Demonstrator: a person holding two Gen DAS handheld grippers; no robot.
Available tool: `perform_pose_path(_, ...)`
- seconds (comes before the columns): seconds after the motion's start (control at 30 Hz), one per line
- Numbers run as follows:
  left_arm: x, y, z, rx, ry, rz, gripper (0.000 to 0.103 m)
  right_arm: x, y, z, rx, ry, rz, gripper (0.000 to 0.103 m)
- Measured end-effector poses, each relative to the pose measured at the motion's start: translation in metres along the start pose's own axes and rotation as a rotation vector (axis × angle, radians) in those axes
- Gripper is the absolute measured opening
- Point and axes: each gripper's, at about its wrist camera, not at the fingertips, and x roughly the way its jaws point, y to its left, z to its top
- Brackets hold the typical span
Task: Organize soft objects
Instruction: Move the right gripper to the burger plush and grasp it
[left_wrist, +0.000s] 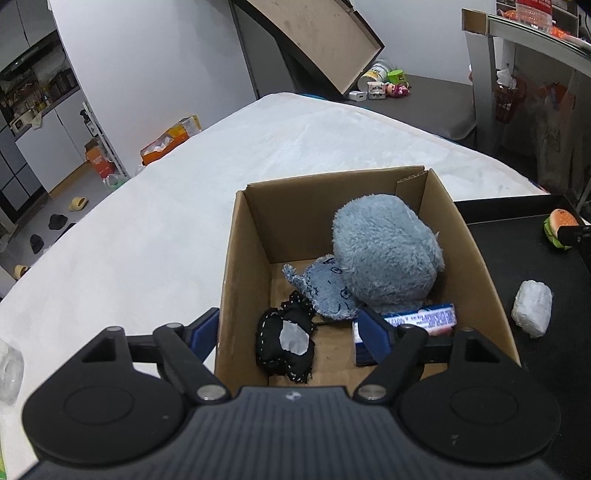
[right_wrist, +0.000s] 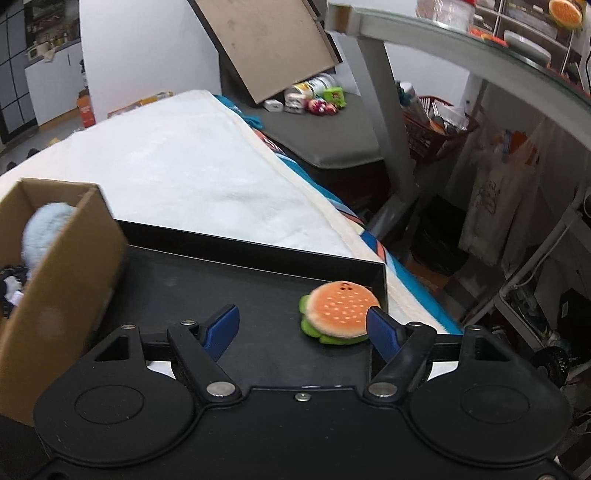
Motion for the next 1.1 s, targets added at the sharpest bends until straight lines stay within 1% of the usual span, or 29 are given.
perform_pose_path(0.03, 0.001, -0.001, 0.001, 0.001, 0.000, 0.004, 0.079, 0.004, -0.002, 0.000, -0.001, 0.004, 0.000, 0.076)
perform_pose_path(0.1, 0.003, -0.003, 0.002, 0.003, 0.002, 0.011, 0.087, 0.010, -0.005, 0.000, -0.004, 0.009, 0.000, 0.077)
perform_pose_path(0.17, 0.005, -0.006, 0.003, 0.014, 0.012, 0.005, 0.091, 0.015, -0.006, -0.001, -0.009, 0.011, -0.001, 0.077)
perform_pose_path(0.33, 0.010, -0.010, 0.004, 0.039, 0.028, 0.014, 0.093, 0.028, -0.009, -0.002, -0.012, 0.025, 0.002, 0.077)
perform_pose_path(0.4, 0.011, -0.010, 0.004, 0.039, 0.034, 0.012, 0.097, 0.034, -0.010, -0.001, -0.011, 0.032, -0.008, 0.077)
perform_pose_path(0.5, 0.012, -0.011, 0.004, 0.048, 0.047, -0.002, 0.102, 0.043, -0.010, -0.001, -0.012, 0.050, -0.020, 0.076)
perform_pose_path(0.57, 0.014, -0.011, 0.004, 0.052, 0.066, -0.011, 0.102, 0.048, -0.008, -0.001, -0.022, 0.062, -0.038, 0.071)
perform_pose_path(0.63, 0.015, -0.009, 0.003, 0.040, 0.081, -0.026, 0.102, 0.050, -0.008, -0.003, -0.026, 0.070, -0.055, 0.064)
perform_pose_path(0.67, 0.014, -0.008, 0.003, 0.034, 0.082, -0.033, 0.102, 0.049, -0.008, -0.003, -0.028, 0.071, -0.065, 0.052)
perform_pose_path(0.7, 0.014, -0.007, 0.003, 0.029, 0.083, -0.038, 0.102, 0.049, -0.008, -0.003, -0.029, 0.073, -0.071, 0.047)
perform_pose_path(0.73, 0.014, -0.006, 0.003, 0.026, 0.084, -0.042, 0.102, 0.048, -0.010, -0.003, -0.023, 0.072, -0.067, 0.046)
perform_pose_path(0.8, 0.012, -0.005, 0.003, 0.019, 0.082, -0.050, 0.102, 0.044, -0.011, -0.003, -0.018, 0.068, -0.059, 0.040)
perform_pose_path(1.0, 0.006, 0.002, 0.003, -0.013, 0.060, -0.085, 0.102, 0.031, -0.008, 0.000, -0.022, 0.058, -0.046, 0.028)
perform_pose_path(1.1, 0.000, 0.004, 0.002, -0.012, 0.043, -0.087, 0.102, 0.022, -0.005, 0.001, -0.021, 0.048, -0.036, 0.024)
